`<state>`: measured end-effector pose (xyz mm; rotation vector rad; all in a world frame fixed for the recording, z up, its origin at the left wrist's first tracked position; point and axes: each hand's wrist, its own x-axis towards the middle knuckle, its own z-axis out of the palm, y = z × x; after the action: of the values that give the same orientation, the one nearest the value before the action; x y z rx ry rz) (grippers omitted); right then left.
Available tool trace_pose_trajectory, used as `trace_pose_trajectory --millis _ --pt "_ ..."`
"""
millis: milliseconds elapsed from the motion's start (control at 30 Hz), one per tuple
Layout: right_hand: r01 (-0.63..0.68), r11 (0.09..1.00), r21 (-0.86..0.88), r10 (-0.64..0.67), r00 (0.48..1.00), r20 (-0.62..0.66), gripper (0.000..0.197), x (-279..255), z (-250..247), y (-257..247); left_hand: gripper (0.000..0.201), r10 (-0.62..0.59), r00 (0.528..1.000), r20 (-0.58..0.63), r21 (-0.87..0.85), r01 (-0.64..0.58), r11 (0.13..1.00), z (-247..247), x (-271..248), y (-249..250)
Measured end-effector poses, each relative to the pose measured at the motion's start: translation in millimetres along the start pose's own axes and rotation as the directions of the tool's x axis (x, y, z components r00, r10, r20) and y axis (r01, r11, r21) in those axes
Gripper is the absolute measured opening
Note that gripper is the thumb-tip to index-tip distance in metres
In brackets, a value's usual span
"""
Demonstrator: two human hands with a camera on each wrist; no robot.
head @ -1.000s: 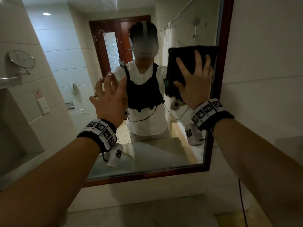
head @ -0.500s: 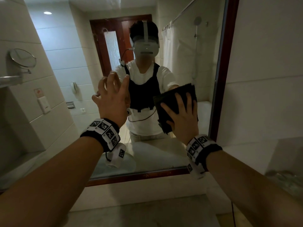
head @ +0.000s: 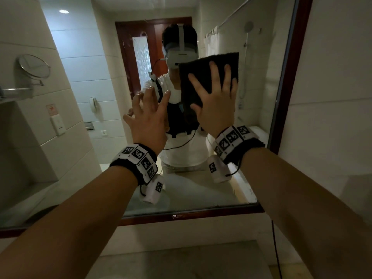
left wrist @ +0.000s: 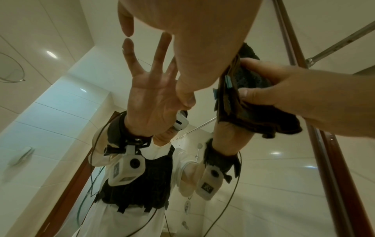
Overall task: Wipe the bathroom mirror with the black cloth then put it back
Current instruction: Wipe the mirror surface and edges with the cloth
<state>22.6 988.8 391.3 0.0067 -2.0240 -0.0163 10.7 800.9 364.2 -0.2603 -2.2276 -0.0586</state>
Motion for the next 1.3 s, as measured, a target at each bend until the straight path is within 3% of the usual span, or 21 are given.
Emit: trace_pose_trajectory --millis 267,400,500,767,1000,1133,1300 --pt "0.093 0.995 0.029 -0.096 0.989 0.115 0.078 -101 33 -5 0.115 -0.004 1.0 -0.011 0.007 0.005 1.0 0 0 -1" --pt "0.137 0.99 0.044 -0.141 0.984 0.11 0.076 -131 43 10 0.117 -0.012 1.0 -0.001 -0.006 0.012 1.0 0 -1 -1" --pt "0.129 0.991 0.039 -0.133 0.984 0.118 0.071 -126 40 28 0.115 -0.006 1.0 0.0 -0.019 0.006 1.0 0 -1 0" --pt "-0.145 0.989 0.041 0.143 0.989 0.045 0.073 -76 10 93 0.109 -0.016 1.0 0.003 -0.032 0.016 0.999 -2 -1 1" --pt "-0.168 0.986 0.0 0.168 0.985 0.029 0.057 -71 0 95 0.104 -0.036 0.999 0.015 -0.07 0.037 0.997 -2 -3 4" --pt "-0.194 0.981 -0.026 0.195 0.98 0.042 0.062 -69 -4 92 0.086 -0.043 0.999 0.015 -0.128 0.045 0.991 -1 -12 3" --pt "-0.195 0.98 -0.027 0.197 0.978 0.07 0.066 -71 -3 95 0.082 -0.056 0.998 0.035 -0.138 0.06 0.989 15 -42 -2"
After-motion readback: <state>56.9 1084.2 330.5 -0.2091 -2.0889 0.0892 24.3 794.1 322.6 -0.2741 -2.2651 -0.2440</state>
